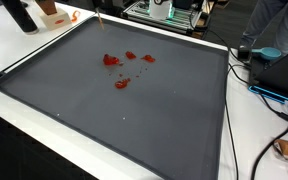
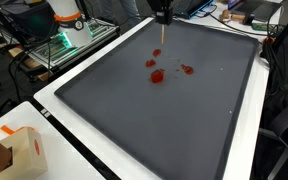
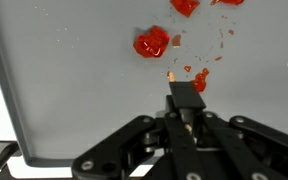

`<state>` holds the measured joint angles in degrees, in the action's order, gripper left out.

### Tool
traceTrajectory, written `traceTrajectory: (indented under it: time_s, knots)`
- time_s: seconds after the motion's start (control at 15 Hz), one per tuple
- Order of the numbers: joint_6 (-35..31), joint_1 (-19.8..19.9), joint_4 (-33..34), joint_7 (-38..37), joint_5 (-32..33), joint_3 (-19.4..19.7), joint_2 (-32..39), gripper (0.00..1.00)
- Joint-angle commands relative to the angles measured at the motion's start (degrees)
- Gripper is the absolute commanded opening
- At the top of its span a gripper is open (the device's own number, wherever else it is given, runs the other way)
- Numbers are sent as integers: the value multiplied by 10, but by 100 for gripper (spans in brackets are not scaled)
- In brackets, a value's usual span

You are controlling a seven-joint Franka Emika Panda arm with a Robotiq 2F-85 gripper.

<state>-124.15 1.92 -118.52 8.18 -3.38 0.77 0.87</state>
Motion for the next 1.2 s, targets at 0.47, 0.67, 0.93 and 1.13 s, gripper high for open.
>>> traceTrajectory:
  time_s: [0.47, 0.67, 0.93, 1.13]
  knots:
    - [33, 25, 3, 237, -234, 2, 60, 3]
    - [45, 37, 2, 264, -278, 0, 82, 3]
    - [41, 51, 1, 319, -326, -4, 111, 3]
    - [19, 54, -1, 357, -353, -7, 134, 3]
